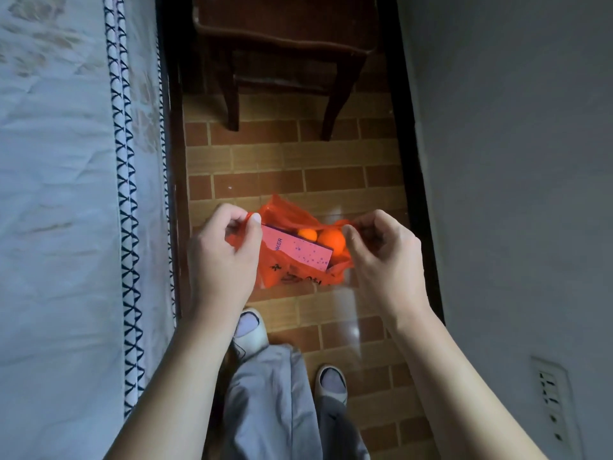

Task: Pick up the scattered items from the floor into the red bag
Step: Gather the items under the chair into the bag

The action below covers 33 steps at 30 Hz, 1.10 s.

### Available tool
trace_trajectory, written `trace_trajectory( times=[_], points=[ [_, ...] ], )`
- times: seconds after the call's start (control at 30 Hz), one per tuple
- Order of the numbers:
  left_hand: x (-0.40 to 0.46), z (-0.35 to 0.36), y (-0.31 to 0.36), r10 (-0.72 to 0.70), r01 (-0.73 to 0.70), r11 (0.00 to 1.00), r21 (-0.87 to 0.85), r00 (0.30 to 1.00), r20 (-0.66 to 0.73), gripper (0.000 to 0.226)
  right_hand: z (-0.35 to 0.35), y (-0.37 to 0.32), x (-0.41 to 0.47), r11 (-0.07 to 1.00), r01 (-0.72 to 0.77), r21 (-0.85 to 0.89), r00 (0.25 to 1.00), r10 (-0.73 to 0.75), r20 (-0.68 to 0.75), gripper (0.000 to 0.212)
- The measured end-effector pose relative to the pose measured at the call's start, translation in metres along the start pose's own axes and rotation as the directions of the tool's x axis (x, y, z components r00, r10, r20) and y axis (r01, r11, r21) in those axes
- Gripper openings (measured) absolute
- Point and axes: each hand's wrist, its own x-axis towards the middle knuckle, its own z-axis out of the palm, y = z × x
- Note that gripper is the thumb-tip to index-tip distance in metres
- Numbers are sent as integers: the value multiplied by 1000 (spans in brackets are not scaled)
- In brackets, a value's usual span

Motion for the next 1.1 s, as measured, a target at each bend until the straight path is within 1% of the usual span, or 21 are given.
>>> trace_trajectory(
  times=[0.07, 0.17, 0.23, 0.3, 0.43, 0.57, 0.63, 0.8, 1.0, 1.1],
  points=[
    [24, -3, -4, 10, -10, 1000, 3, 999, 33, 14, 10, -8, 14, 1000, -24, 3, 999, 24, -23, 19],
    [54, -11, -4, 43, -45, 999, 17, 995, 85, 14, 23, -26, 36, 1000, -25, 1, 998, 25, -63, 43],
    [71, -12, -6, 61, -64, 998, 28, 992, 110, 15, 31, -34, 50, 1000, -25, 0, 997, 25, -76, 48],
    [85, -11, -6, 60, -64, 997, 33, 992, 112, 15, 38, -42, 64, 1000, -14, 1, 996, 14, -87, 43],
    [112, -2, -9, 45, -48, 999, 19, 994, 102, 14, 55, -45, 92, 999, 10, 42, 999, -8, -50, 15],
    [142, 9, -12, 33, -33, 999, 11, 997, 68, 14, 72, -40, 122, 1000, 28, 10, 1000, -28, 12, 5],
    [159, 15, -15, 20, -21, 1000, 20, 998, 64, 13, 80, -35, 141, 999, 27, 20, 1000, -28, 13, 5],
    [196, 44, -37, -6, 5, 1000, 30, 999, 53, 12, 104, -14, 193, 999, 13, 38, 998, -15, 57, 13],
    [222, 76, -58, -113, 112, 993, 40, 993, 33, 14, 117, 6, 242, 999, -35, 21, 988, 31, 154, 9],
    [241, 93, -67, -150, 149, 988, 46, 988, 33, 20, 123, 14, 264, 999, -30, -12, 985, 32, 169, 3]
  ],
)
